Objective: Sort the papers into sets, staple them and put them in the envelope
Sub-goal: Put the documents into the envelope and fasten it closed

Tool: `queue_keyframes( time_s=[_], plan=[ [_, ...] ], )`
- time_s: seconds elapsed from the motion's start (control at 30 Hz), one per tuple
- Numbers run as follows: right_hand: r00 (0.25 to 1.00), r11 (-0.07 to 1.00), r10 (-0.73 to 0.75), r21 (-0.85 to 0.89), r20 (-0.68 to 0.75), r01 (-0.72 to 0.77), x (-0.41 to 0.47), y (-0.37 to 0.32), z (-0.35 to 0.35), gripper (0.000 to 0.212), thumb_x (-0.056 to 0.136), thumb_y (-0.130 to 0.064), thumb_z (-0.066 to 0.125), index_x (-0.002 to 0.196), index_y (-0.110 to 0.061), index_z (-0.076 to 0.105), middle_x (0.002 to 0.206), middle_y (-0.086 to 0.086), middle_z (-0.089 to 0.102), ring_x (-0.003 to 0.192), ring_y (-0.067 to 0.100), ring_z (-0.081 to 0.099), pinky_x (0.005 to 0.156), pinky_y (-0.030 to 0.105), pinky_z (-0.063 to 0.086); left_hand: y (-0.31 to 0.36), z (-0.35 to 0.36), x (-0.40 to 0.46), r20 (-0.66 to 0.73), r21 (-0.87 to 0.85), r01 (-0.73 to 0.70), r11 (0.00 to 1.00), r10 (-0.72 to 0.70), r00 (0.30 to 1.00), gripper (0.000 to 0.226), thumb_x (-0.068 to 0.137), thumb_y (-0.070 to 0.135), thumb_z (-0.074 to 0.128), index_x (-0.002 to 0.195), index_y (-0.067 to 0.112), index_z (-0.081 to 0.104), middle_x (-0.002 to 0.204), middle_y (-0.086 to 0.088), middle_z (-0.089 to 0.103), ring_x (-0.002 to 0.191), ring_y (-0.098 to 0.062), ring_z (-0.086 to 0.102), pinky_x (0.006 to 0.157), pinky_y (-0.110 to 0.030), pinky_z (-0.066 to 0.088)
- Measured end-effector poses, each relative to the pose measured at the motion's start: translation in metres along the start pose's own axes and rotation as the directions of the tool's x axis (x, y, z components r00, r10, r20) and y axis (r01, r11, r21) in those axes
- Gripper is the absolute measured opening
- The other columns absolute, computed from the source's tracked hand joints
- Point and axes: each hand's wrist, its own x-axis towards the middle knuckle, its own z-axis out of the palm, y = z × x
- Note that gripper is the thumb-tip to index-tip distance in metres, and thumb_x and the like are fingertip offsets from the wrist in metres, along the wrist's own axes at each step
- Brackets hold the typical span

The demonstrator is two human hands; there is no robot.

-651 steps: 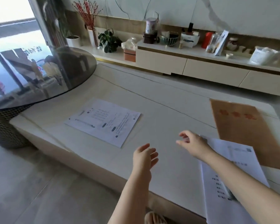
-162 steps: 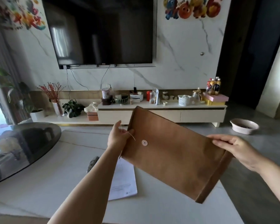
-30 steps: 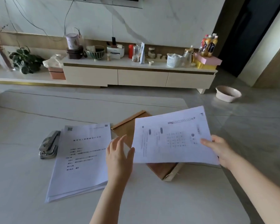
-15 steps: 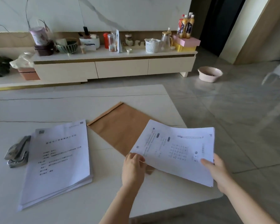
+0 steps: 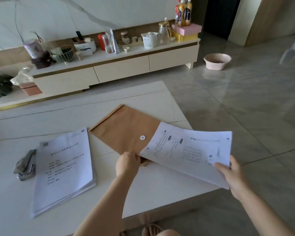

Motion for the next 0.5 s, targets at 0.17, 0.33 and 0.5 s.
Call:
queue_keyframes(
  time_s=[0.17,0.33,0.5],
  plan=[
    [0.995,1.000,0.018,0.018,0.097,-0.020,-0.012,-0.008,-0.029,0.031,0.089,0.007,0.055,0.114,-0.012,0.054,0.094,0.005,0.064,0.078,0.020,0.059,0.064,0.032,0.045,-0.002,-0.009,0.001,-0.059,-0.116,0.113,0.987,-0.121,0.991,0.021,0.095,0.015,0.041,0.085,0.005,0.056,0.083,-0.009,0.060,0.068,-0.026,0.050,0.058,-0.028,0.036],
    [0.975,0.998,0.056,0.013,0.213,-0.060,-0.020,-0.021,-0.048,0.031,0.087,0.008,0.056,0.112,-0.011,0.058,0.099,0.013,0.068,0.082,0.030,0.062,0.067,0.035,0.048,0.003,-0.020,-0.001,-0.155,-0.294,0.182,0.938,-0.235,0.960,0.022,0.093,0.011,0.043,0.077,0.004,0.056,0.070,-0.006,0.055,0.060,-0.020,0.048,0.050,-0.027,0.034],
    [0.965,0.996,0.077,0.015,0.249,-0.083,-0.022,-0.028,-0.052,0.033,0.086,0.011,0.056,0.112,-0.009,0.059,0.102,0.018,0.069,0.087,0.035,0.063,0.073,0.040,0.048,0.009,-0.027,-0.005,-0.209,-0.388,0.152,0.909,-0.247,0.946,0.022,0.092,0.009,0.046,0.077,0.000,0.061,0.074,-0.011,0.060,0.067,-0.027,0.054,0.058,-0.031,0.042]
  ],
)
